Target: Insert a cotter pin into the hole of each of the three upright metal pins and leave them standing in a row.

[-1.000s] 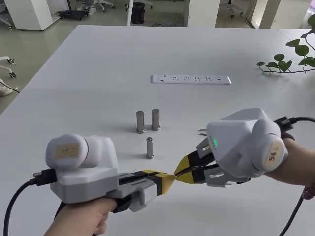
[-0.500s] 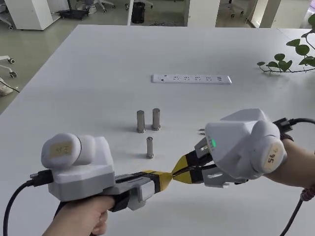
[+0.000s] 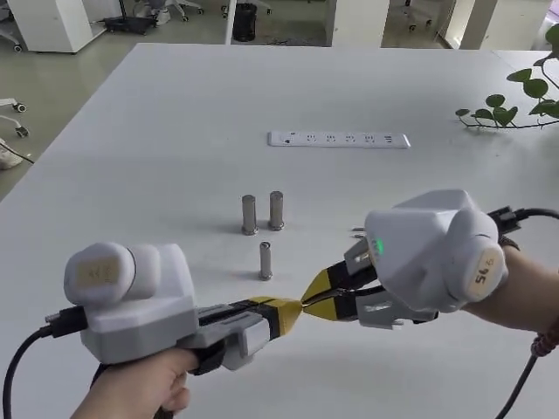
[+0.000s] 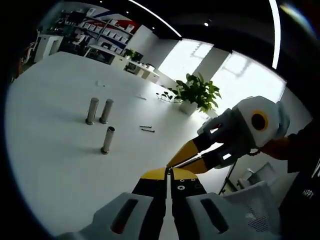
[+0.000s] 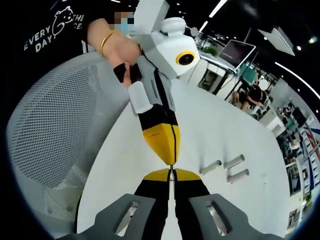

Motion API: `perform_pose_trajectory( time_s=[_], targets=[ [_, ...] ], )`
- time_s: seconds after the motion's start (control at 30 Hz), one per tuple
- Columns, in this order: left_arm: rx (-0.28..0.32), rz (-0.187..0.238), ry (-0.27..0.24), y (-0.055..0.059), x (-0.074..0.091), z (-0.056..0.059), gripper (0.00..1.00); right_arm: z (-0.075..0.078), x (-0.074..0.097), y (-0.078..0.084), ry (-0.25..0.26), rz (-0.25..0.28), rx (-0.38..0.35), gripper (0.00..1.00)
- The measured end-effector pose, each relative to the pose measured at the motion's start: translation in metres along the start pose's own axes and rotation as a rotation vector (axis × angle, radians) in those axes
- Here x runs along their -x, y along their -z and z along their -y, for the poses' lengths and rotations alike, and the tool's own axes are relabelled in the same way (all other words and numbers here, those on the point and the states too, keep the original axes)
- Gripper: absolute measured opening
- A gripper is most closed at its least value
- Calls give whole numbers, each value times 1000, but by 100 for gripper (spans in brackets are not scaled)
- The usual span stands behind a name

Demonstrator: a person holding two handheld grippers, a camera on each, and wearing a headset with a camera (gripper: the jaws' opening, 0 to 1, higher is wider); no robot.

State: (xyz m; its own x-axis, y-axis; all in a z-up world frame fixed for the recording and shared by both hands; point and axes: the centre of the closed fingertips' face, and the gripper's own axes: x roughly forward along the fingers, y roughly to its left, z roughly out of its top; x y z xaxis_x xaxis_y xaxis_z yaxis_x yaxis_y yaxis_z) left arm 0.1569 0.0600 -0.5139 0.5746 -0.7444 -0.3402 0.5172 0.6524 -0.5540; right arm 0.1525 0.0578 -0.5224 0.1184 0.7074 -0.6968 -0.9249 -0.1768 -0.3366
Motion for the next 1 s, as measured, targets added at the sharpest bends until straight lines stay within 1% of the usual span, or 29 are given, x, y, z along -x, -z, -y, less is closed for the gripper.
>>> perform_pose_trajectory(
  time_s=[0.1, 0.17, 0.23, 0.27, 0.3, 0.4, 0.43, 0.53, 0.57, 0.6, 0.63, 0.73, 0.8, 0.93, 1.0],
  targets=[
    [-30, -3, -3, -1, 0, -1, 0, 1, 0, -1, 5, 7, -23, 0],
    [-55, -13, -5, 1, 0, -1, 0, 2, 0, 0, 7, 9, -45, 0],
    [-96, -24, -13, 1, 0, -3, 0, 2, 0, 1, 4, 13, -69, 4],
    [-105, -24, -14, 1, 0, -4, 0, 2, 0, 2, 5, 14, -84, 4],
    [-128, -23, -11, 0, 1, -4, 0, 2, 1, 4, 5, 4, -99, 4],
    [-184, -17, -7, -2, 4, -7, 0, 1, 1, 7, 0, 6, -156, 5],
    [-217, -22, -9, -2, 5, -9, 0, 0, 1, 7, -9, 19, -186, 5],
    [-278, -45, -7, 0, 7, -12, 0, -2, 2, 7, -24, 45, -291, 6],
    [-303, -47, 0, 0, 8, -12, 0, -2, 2, 8, -27, 49, -343, 6],
    [-325, -48, 11, 0, 9, -11, 0, -3, 3, 9, -34, 50, -369, 6],
    [-334, -51, 20, 0, 9, -11, 0, -2, 3, 8, -34, 66, -405, 7],
    [-370, -71, 46, 3, 10, -10, 0, -4, 4, 6, -56, 99, -478, 8],
    [-380, -65, 69, 1, 11, -7, 0, -5, 5, 5, -74, 117, -518, 9],
    [-416, -75, 127, 1, 12, 1, 0, -10, 6, 3, -110, 146, -559, 10],
    [-439, -81, 160, 2, 12, 6, 0, -11, 6, 3, -119, 151, -564, 10]
  ],
)
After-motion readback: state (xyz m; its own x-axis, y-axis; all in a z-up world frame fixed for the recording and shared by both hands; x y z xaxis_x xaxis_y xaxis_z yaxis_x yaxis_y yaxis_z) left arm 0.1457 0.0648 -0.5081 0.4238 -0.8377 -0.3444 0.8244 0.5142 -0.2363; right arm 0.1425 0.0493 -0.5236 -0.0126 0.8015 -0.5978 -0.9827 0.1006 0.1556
